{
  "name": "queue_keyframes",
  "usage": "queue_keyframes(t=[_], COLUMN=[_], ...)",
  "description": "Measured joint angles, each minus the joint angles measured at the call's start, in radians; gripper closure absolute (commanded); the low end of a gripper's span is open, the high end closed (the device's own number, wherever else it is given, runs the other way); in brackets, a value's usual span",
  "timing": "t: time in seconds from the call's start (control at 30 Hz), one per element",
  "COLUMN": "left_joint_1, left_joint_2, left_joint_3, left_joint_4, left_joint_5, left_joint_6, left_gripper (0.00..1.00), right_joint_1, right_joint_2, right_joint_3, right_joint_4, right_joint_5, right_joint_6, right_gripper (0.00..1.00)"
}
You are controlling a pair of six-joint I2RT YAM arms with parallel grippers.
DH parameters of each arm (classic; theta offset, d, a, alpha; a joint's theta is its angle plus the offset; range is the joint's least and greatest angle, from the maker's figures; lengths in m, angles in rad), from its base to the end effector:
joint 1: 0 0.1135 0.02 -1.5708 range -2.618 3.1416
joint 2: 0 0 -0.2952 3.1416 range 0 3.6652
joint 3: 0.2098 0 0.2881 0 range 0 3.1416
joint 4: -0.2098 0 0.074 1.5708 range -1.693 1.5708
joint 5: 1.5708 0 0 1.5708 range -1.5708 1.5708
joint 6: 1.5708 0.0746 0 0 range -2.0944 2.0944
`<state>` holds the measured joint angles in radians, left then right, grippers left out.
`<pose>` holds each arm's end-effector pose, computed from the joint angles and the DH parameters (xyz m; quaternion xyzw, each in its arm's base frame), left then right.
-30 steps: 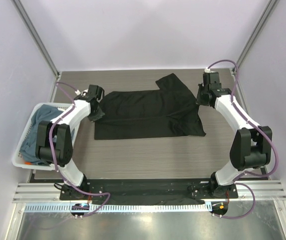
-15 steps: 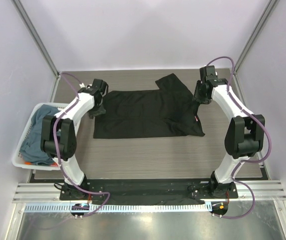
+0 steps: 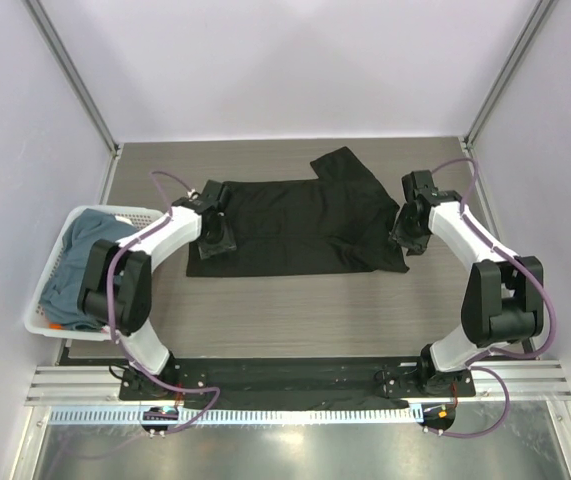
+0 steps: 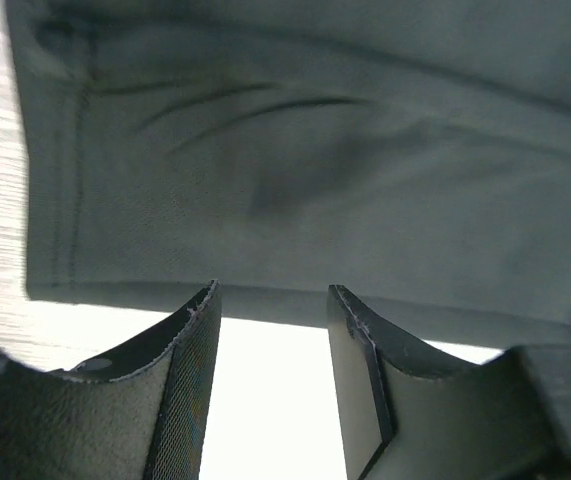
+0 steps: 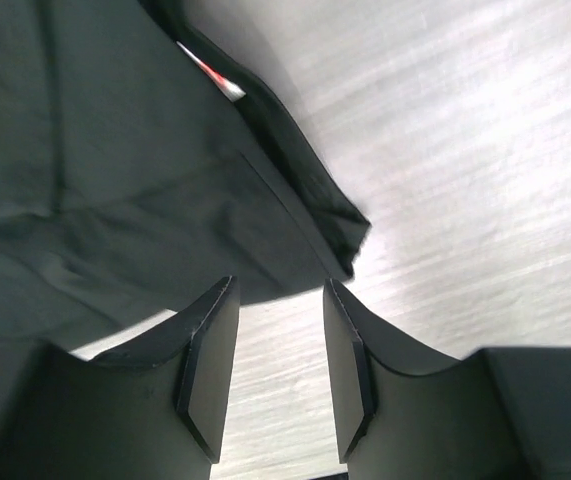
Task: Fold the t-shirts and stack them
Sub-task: Fold the tshirt
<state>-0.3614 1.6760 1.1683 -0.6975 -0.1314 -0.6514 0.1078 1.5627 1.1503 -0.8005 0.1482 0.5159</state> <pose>0.3583 -0.1250 0.1843 -0.1536 0.9692 -0.0315 0.1899 0.3507 0.0269 0.2123 0.2118 0.9583 -0.0149 0.1913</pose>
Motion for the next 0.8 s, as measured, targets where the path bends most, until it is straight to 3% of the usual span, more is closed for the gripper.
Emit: queue_keyframes(t=[0.2,0.57,0.6,0.7,0.8], left_joint_1=[0.001,0.002,0.002,0.001,-0.005], left_joint_2=[0.091,0.096,0.097,0.100,0.100], left_joint_3=[-0.027,-0.037,-0.039,-0.048,-0.051], left_joint_4=[0.009,0.008,0.008,0.010,0.010], left_joint_5=[0.000,-0.060,-0.061,-0.063,-0.068], left_joint_6=[-0.022,-0.042,-0.045,-0.049,-0.052], left_gripper=[0.48,0.46,0.45,0.45,0.45], right_joint_1=[0.000,-0.001,-0.001,-0.001,0.000], right_joint_2=[-0.049,-0.050,-0.040,-0.003,0.012], right_joint_3=[-0.100,-0.241,-0.252,-0.270,-0.277], right_joint_4=[0.022,0.177,0.195,0.250,0.280], right_joint_5=[0.010,0.072,0.076,0.097,0.160], right_joint_6=[0.063,0.105,0.105,0.097,0.087], right_gripper=[0.54,0.56,0.62,0.95,0.99])
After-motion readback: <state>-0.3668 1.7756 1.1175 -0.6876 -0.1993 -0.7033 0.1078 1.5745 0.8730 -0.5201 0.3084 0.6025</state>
